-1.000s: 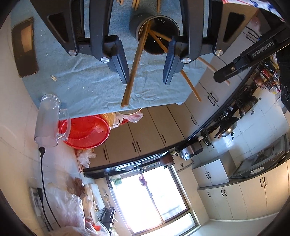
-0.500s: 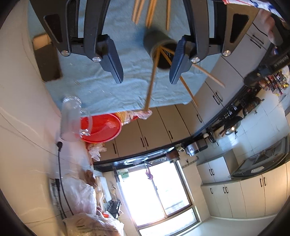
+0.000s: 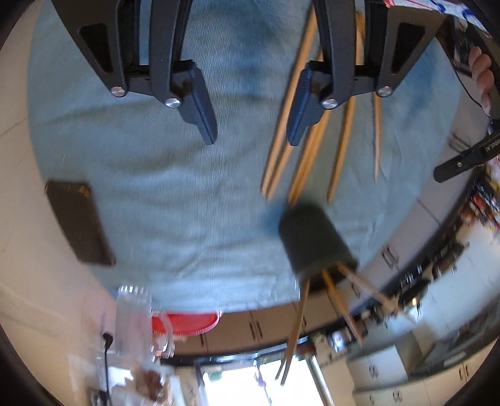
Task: Organize utensils
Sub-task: 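Withdraw both tools from the holder toward the remaining chopsticks, then close the left tool on one chopstick while the right tool grasps another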
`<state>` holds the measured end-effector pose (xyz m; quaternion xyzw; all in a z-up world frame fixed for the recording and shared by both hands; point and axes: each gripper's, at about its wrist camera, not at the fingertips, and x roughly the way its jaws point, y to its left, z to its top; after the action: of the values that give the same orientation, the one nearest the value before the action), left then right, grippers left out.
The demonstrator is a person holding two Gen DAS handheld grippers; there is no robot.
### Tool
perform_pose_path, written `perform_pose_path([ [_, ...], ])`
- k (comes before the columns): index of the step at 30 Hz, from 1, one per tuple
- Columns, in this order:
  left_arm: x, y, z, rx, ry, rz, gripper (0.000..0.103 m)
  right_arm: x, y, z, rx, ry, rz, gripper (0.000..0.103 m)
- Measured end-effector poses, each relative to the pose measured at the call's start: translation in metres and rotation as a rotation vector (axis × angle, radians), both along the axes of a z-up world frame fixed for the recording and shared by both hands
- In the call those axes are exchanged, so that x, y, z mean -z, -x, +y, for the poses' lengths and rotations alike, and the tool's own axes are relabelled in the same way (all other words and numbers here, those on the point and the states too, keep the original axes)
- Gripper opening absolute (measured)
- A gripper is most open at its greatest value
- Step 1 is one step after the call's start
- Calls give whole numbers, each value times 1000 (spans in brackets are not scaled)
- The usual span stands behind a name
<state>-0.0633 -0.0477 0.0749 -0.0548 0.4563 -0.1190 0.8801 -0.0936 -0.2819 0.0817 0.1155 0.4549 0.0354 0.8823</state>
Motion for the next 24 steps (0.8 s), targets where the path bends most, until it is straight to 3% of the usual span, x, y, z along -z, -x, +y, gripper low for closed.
perform_pose_path([
  [5,37,2,-14,25,-31,87,46,16,3,12,-34,4,31,48],
  [10,45,-2,-28,37,-42,109,46,23,1,26,-67,32,39,48],
  [14,52,-7,-41,51,-77,124,46,31,-5,44,-83,112,61,43],
  [20,58,-5,-57,83,-159,87,16,33,-8,50,-76,187,67,30],
  [22,58,-5,-60,98,-178,81,16,32,-10,48,-66,189,74,16],
  [24,57,-4,-62,136,-195,75,16,32,-11,44,-65,183,84,11],
])
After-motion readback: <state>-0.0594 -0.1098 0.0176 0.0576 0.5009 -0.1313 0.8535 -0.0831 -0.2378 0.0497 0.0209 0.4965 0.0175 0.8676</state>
